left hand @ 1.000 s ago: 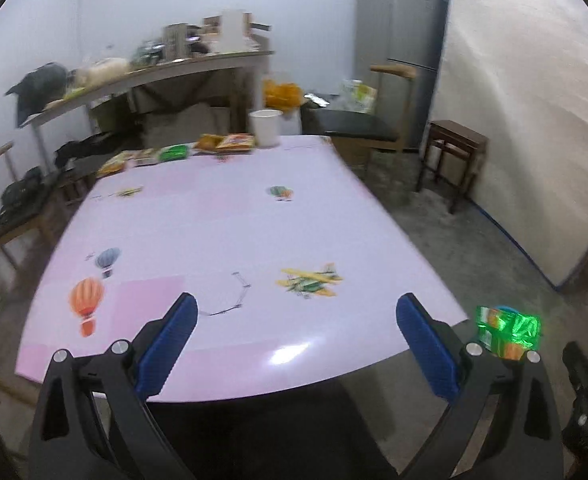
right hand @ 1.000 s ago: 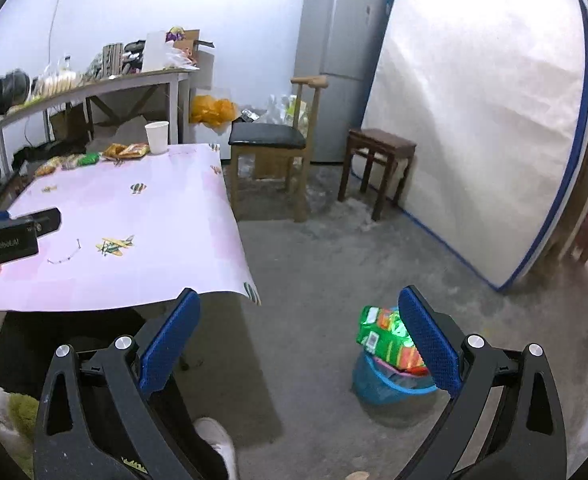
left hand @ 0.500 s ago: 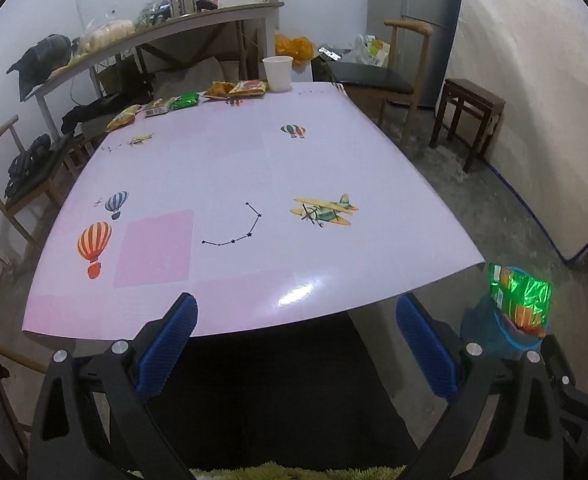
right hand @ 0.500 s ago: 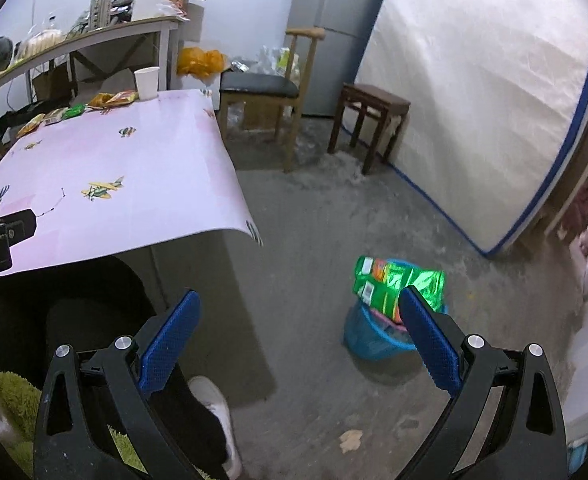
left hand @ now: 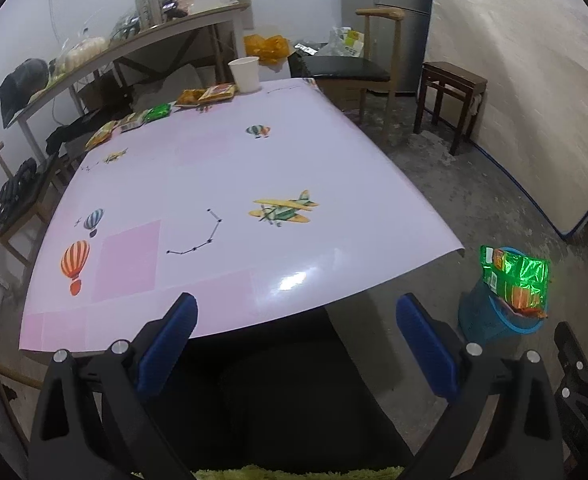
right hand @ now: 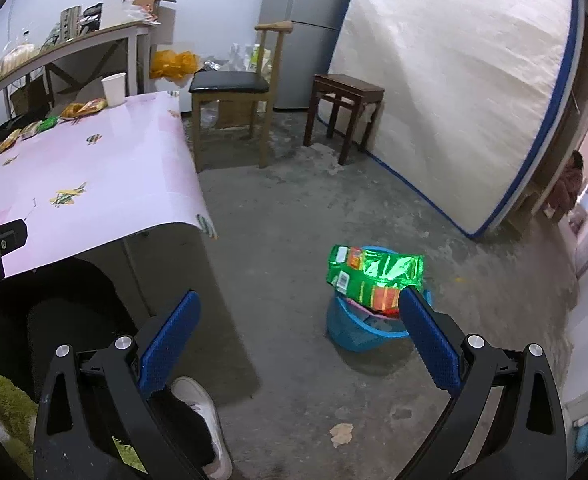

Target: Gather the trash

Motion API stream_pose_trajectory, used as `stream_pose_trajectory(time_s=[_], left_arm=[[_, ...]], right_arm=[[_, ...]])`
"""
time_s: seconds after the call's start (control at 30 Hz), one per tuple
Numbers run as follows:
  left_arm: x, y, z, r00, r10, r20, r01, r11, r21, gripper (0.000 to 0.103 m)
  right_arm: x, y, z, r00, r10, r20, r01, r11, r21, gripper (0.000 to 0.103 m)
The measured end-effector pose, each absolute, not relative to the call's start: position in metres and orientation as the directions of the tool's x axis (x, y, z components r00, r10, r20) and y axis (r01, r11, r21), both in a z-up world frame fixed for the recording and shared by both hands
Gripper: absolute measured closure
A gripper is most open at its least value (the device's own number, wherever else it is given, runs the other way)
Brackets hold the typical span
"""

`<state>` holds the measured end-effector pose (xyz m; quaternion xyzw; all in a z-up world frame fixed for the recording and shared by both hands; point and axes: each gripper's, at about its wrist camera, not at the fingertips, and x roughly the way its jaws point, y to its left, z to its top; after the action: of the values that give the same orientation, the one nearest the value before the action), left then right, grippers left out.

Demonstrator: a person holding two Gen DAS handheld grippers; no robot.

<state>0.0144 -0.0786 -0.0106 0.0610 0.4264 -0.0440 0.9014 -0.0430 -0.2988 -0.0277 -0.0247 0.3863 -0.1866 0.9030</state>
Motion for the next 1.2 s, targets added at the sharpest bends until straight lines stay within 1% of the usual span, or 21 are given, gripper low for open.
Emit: stream_pose_trajectory(time_s=[0.43, 0.73, 0.93, 1.2], left_arm=[[0.012, -0.094, -0.006, 0.638, -0.053, -0.768, 0.167, 0.983, 0.071, 0.006], [0.011, -0.1, 0.002, 0.65, -0.079, -0.756, 0.175, 0.984, 0.047, 0.006], [0.013, -0.1, -0.001, 0.632, -0.072, -0.772, 0.169, 0.984, 0.047, 0.006], [0.011, -0.101, 0.0, 0.638, -0.065, -0.767, 0.165, 0.985, 0.054, 0.006]], right_arm=[[-0.045, -0.304, -0.023, 0.634, -0.354, -0.687, 0.333, 0.927, -0.17, 0.008], [-0.045, -0.304, -0.018, 0.631, -0.376, -0.679, 0.341, 0.92, -0.194, 0.008], [-0.044, -0.303, -0.016, 0.631, -0.387, -0.673, 0.344, 0.916, -0.205, 0.008], [-0.045, -0.299, -0.016, 0.634, -0.385, -0.671, 0.333, 0.919, -0.212, 0.008]])
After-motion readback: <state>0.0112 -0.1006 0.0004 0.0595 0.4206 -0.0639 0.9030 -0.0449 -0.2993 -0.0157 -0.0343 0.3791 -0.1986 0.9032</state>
